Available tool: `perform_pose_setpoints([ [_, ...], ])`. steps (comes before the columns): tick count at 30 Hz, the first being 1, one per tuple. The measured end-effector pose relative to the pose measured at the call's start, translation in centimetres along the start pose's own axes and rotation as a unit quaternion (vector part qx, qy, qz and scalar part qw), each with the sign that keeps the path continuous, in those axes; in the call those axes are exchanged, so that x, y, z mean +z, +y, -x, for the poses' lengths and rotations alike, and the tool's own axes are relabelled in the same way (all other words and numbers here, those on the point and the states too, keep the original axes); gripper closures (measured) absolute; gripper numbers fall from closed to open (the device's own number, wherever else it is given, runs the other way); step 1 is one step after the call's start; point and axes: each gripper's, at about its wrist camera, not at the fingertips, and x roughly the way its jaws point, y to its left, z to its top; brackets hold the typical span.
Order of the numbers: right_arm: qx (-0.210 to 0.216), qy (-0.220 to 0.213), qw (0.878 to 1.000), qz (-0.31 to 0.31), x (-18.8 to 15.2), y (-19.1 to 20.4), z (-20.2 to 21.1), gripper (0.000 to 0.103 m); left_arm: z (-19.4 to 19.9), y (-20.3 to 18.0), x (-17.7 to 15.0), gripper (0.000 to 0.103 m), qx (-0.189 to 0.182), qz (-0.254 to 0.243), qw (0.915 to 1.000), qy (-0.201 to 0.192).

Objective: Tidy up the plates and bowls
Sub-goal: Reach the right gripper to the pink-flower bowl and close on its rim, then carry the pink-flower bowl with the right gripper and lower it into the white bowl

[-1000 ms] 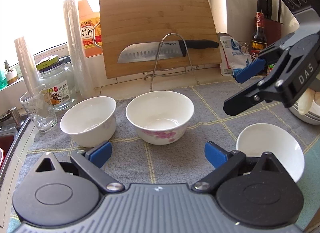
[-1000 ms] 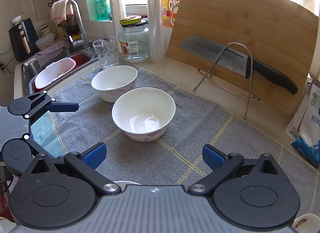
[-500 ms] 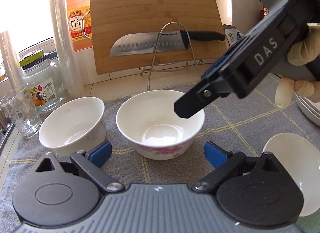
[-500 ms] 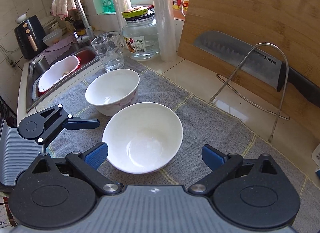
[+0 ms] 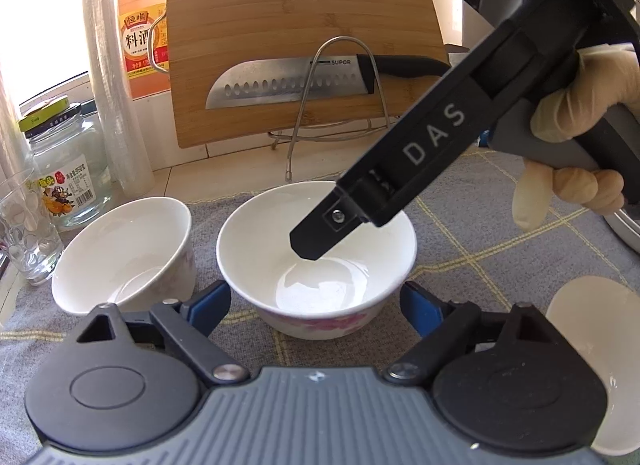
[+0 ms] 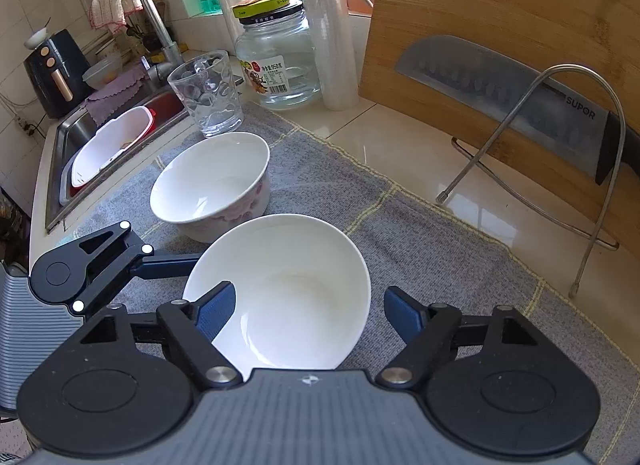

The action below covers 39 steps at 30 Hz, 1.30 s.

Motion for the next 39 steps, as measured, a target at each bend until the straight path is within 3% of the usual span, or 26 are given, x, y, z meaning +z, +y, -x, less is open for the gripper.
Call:
perform_pose_setpoints([
  [11, 0.019, 0.0, 1.0, -0.019, 0.1, -0.5, -0.4, 0.031, -0.2, 0.1, 0.2, 0.013, -0.003, -0.002, 1.0, -0.005],
  [23, 0.026, -0.003, 0.999, -0.038, -0.2, -0.3, 0.5, 0.031, 0.0, -0.3, 0.2, 0.013, -0.007, -0.009, 0.9999, 0.004],
  [39, 0.044, -0.024, 0.998, -0.039, -2.3, 2.1, 6.4, 0.031, 5.4, -2.7, 0.9, 0.013, -0.018, -0.019, 0.9996, -0.006],
])
